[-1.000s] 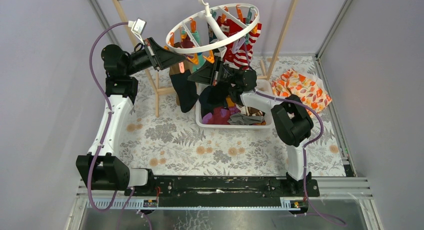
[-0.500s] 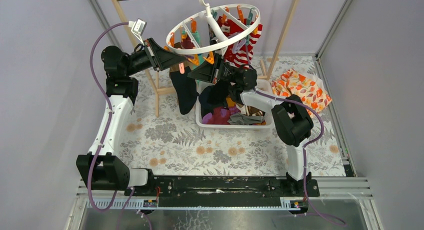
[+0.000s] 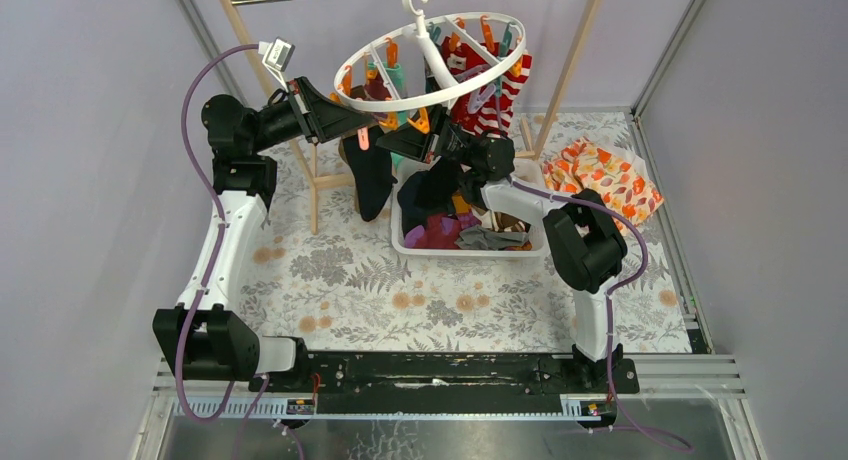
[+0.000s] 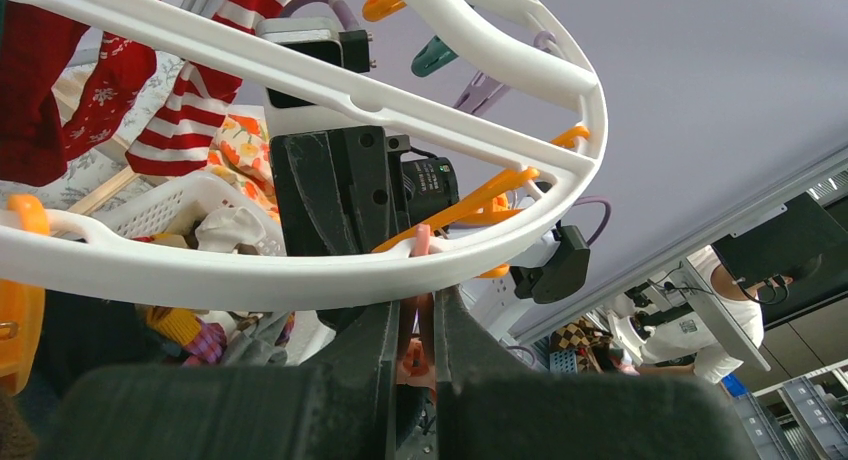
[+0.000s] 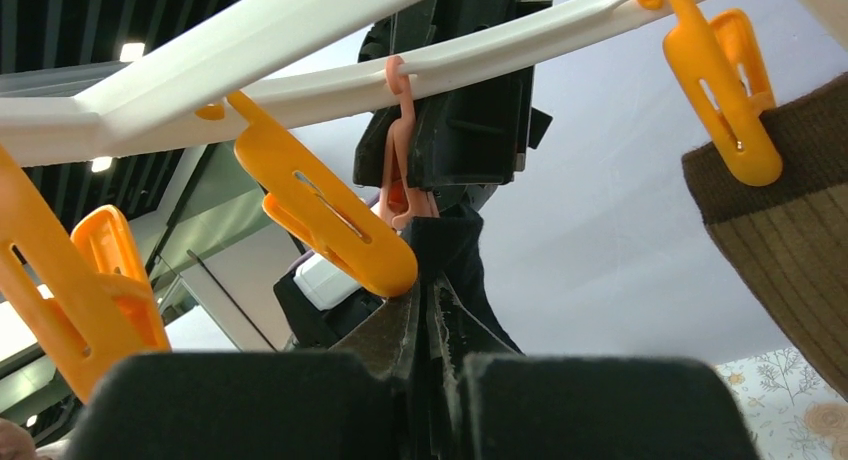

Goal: Clip the socks to the hanger
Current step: Clamp the sock onto the hanger.

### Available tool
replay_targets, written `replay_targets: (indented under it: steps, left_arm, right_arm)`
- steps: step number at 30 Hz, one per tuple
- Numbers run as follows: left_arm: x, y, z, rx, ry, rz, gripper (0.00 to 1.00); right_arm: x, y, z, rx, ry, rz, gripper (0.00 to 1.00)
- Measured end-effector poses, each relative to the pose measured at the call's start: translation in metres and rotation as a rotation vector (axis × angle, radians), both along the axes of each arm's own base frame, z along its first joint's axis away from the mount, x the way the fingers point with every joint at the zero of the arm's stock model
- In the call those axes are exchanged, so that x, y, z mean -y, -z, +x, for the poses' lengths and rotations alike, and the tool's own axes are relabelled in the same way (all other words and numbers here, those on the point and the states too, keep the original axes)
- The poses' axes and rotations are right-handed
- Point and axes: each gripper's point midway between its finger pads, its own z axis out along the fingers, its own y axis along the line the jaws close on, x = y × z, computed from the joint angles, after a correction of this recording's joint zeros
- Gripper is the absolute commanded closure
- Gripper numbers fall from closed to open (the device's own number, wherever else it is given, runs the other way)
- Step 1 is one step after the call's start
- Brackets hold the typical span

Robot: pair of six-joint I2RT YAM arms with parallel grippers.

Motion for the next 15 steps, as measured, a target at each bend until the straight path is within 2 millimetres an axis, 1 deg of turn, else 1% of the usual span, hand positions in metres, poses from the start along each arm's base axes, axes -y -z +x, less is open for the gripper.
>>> replay_targets:
  steps: [4, 6, 15]
  left_arm:
    - [0.0001, -0.0001, -0.0004, -0.002, 0.002, 0.000, 0.99]
    - [0.0001, -0.0001, -0.0004, -0.002, 0.002, 0.000, 0.96]
    - [0.0000, 0.0015, 0.0005, 0.000, -0.001, 0.003, 0.93]
  right_arm:
    - [0.0000, 0.0031, 0.0036, -0.015, 0.017, 0.004, 1.00]
    - [0.0000, 0.0045, 0.0050, -0.020, 0.023, 0.004, 1.00]
    - [0.0005, 0.0041, 0.0104, -0.030, 0.053, 0.020, 1.00]
